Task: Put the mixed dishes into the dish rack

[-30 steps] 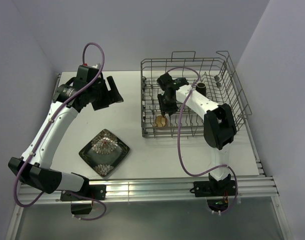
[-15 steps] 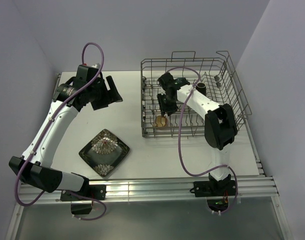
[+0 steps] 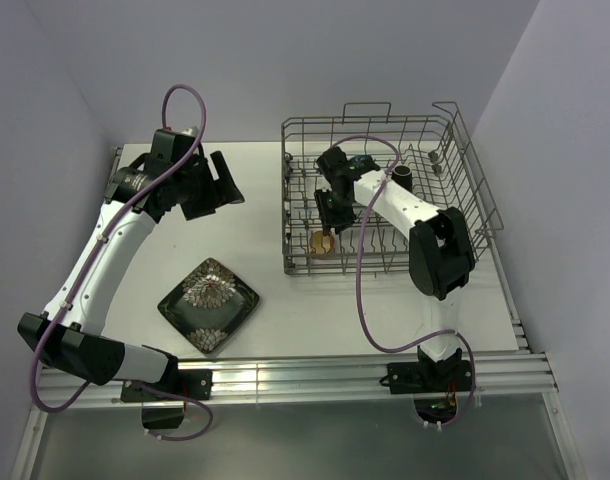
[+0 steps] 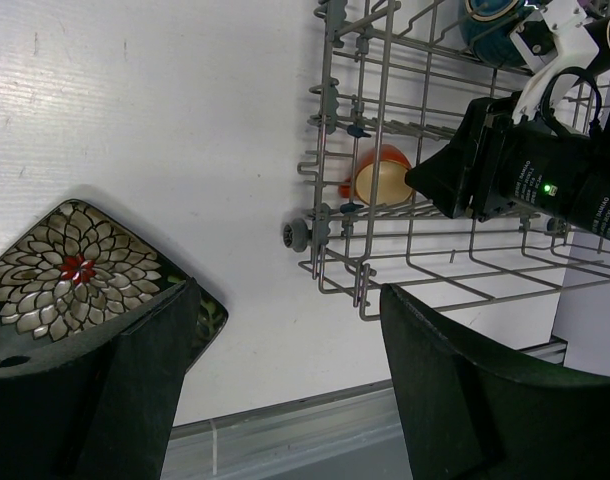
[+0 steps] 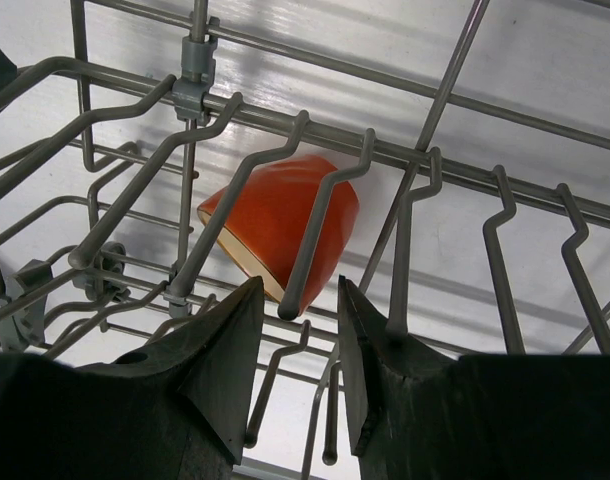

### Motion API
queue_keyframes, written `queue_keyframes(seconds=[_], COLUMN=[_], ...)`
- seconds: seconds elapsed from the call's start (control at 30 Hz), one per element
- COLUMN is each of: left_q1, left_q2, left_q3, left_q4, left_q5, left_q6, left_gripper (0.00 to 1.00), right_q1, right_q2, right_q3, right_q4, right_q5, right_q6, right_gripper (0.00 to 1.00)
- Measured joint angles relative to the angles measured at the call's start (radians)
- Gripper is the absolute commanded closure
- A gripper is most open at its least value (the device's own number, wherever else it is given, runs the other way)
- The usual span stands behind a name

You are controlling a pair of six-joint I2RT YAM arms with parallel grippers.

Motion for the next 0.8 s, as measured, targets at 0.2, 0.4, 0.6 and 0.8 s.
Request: queue_keyframes(seconds=[0.2, 0.4, 0.6, 0.8], left_q1=[0.004, 0.006, 0.006, 0.007], left_q2=[0.0, 0.0, 0.0, 0.0], left_q3=[-0.001, -0.005, -0.005, -0.005], left_q4=[0.0, -0.001, -0.001, -0.001], left_q5=[0.0, 0.002, 0.007, 0.007], left_q6=[0.0, 0.0, 0.0, 0.0], left_gripper=[0.21, 0.21, 0.21, 0.21], right_q1=[0.0, 0.0, 0.007, 0.018], right_q2=[0.002, 0.002, 0.009, 0.012], right_q3=[-0.013, -0.04, -0.048, -0.048], right_q4=[0.013, 0.047, 0.065, 0.074], right_q5=[0.004, 0.011, 0.021, 0.067], right_q6=[0.001, 0.01, 0.048, 0.069], right_gripper=[0.58, 0.61, 0.69, 0.77])
